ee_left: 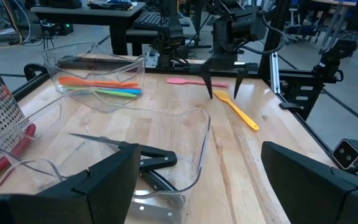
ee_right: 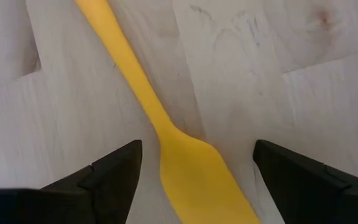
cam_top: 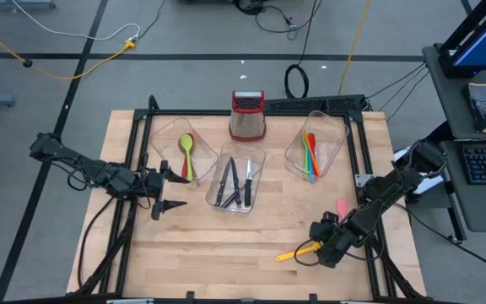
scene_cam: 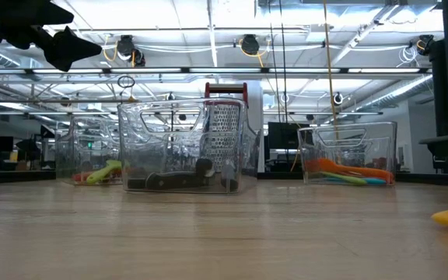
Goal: Pick & Place Kitchen Items
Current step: Put the yellow spatula on the right transparent bin
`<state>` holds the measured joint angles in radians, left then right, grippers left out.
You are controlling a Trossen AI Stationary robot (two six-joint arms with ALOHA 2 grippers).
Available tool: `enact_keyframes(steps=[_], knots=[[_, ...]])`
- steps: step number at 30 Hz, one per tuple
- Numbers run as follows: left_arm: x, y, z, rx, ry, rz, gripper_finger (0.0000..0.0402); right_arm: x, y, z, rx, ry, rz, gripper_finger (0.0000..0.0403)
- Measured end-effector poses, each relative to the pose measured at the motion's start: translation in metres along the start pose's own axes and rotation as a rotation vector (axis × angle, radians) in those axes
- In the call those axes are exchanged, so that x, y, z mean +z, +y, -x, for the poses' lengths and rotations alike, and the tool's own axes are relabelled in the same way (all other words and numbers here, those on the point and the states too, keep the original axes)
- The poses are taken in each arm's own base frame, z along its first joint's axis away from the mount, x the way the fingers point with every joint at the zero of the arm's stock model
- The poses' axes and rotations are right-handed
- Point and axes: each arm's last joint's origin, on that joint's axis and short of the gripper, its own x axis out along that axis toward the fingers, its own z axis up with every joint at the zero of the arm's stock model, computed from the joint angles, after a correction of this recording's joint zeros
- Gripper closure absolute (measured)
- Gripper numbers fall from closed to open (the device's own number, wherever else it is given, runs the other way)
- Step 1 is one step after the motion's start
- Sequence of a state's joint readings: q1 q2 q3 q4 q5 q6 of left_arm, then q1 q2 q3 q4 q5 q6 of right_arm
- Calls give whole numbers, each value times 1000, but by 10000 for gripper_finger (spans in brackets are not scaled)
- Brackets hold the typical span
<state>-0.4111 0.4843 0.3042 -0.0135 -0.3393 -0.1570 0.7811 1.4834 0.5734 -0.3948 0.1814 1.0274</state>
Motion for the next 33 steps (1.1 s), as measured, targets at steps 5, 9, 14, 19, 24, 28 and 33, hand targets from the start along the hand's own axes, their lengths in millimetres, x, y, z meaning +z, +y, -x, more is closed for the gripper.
enact_keyframes(steps=[5,9,14,19,24,28,33], knots=[[0,0,0,-1,1,3,62,-7,-6,-4,12,33,-6,119],[-1,0,0,1,7,1,62,-8,-3,-4,57,57,37,141],[-1,0,0,1,6,1,62,-8,0,-3,73,70,49,153],[-1,0,0,2,11,6,62,-6,2,-1,82,91,-19,151],[-1,0,0,2,12,3,62,2,14,9,102,113,-12,153],[-1,0,0,2,12,5,62,9,26,22,115,138,48,153],[-1,0,0,2,12,19,62,17,36,33,148,138,82,154]])
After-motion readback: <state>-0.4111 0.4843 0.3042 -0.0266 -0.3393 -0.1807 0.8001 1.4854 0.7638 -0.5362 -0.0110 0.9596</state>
